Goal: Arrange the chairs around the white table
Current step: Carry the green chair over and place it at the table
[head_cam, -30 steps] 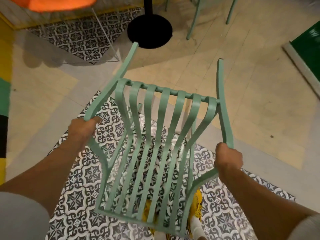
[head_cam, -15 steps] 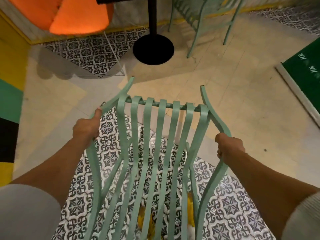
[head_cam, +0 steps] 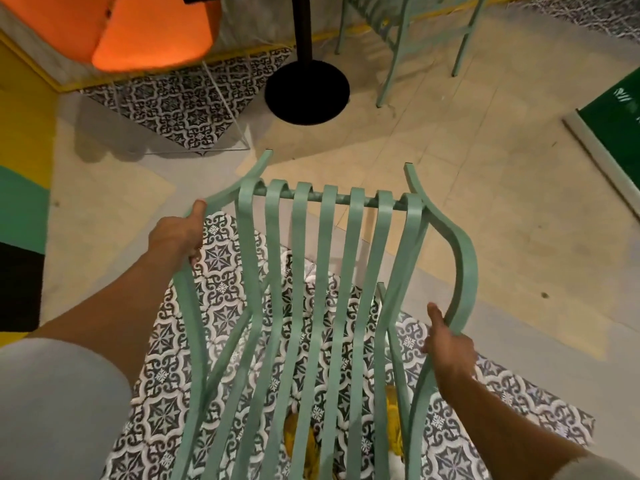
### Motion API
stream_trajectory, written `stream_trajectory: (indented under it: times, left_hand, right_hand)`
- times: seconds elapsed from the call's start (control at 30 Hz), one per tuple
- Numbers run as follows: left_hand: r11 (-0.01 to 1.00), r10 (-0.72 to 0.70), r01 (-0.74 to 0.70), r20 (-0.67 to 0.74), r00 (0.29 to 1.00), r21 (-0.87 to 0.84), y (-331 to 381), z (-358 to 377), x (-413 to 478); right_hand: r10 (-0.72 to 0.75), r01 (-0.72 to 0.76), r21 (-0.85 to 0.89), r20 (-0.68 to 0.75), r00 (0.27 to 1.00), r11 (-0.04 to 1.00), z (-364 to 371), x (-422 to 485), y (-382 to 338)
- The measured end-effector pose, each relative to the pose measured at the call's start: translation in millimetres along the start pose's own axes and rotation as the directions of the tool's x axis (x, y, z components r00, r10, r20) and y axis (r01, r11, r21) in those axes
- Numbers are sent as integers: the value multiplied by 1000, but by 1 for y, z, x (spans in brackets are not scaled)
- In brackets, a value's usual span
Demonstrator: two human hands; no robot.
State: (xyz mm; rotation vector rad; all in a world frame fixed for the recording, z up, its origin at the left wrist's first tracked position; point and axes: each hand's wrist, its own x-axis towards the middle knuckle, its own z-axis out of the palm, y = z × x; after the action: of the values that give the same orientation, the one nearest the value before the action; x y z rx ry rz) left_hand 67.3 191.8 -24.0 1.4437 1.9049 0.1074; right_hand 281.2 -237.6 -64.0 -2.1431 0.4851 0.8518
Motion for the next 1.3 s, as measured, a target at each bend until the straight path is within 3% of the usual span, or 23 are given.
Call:
stream_trajectory:
  times: [0.27,0.47,0.6,0.67,0.87,1.3]
  left_hand:
    - [929,154,-102,119,981,-356,-9,-3,-10]
    - [972,84,-52,135,987,-227,-99,25,-32]
    - [986,-24,47,143,989,-158,-122,51,-26]
    - [990,-81,92,104,991,-102,-121,57,-18]
    - [997,-79,77,134,988,16,-117,54,-16]
    - [995,-99,97,43,994,37,-105,69,-47]
  right_hand:
    - [75,-84,-89,-99,992,992,15,23,-44]
    - [40,-55,-108,-134,990,993,19,36,-72]
    - [-5,-24,-160,-175,985,987,24,46,-87]
    - [-19,-8,-159,-172,985,987,24,53,-92]
    - [-33,19,-188,-72,997,982,15,63,-118]
    - [-95,83,-217,-43,995,973,-3,96,-135]
